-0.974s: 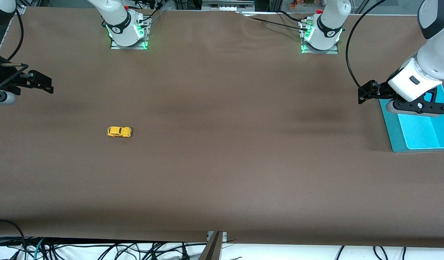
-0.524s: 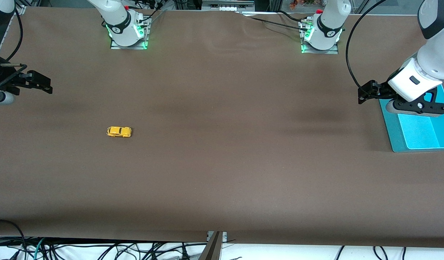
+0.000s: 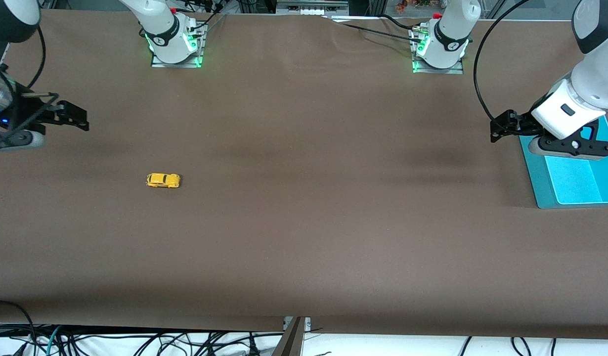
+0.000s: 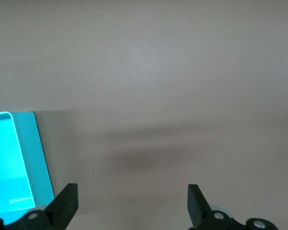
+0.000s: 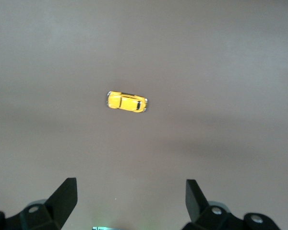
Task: Wind and store yellow beetle car
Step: 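Reach the right gripper down over the yellow beetle car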
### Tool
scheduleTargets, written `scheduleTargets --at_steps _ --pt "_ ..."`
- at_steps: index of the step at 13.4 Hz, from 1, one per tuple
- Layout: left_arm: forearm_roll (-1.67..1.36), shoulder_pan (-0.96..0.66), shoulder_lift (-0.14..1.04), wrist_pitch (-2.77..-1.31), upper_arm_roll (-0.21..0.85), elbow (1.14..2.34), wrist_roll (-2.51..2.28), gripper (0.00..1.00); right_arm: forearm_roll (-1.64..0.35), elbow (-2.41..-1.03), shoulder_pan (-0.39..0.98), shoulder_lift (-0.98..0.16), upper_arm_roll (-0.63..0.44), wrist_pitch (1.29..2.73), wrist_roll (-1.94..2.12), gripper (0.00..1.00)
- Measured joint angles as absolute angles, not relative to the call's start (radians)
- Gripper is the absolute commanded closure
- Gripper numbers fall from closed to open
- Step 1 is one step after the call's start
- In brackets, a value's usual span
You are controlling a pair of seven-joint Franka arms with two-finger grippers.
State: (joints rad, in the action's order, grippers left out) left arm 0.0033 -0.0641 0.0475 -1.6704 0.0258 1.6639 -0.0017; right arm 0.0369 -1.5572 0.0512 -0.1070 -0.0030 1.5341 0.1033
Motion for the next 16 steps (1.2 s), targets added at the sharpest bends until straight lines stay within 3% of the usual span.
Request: scheduleTargets --at_steps 4,10,13,16 --pt "0.003 -0.064 0.048 -1.670 0.026 1.664 -0.002 0.00 -0.001 -1.557 0.060 -0.128 -0.003 1.520 0.140 0.00" --pt "0.003 -0.064 0.048 -1.670 0.026 1.664 -0.002 0.00 -0.002 -1.569 0.051 -0.276 -0.010 1.553 0.767 0.00" --pt "0.003 -0.064 0.048 -1.670 0.026 1.664 -0.002 0.00 -0.001 -1.633 0.053 -0.323 -0.010 1.674 0.969 0.00" --pt "0.003 -0.064 0.048 -1.670 0.025 1.664 -0.002 0.00 -0.001 -1.782 0.057 -0.330 -0.009 1.875 1.132 0.00"
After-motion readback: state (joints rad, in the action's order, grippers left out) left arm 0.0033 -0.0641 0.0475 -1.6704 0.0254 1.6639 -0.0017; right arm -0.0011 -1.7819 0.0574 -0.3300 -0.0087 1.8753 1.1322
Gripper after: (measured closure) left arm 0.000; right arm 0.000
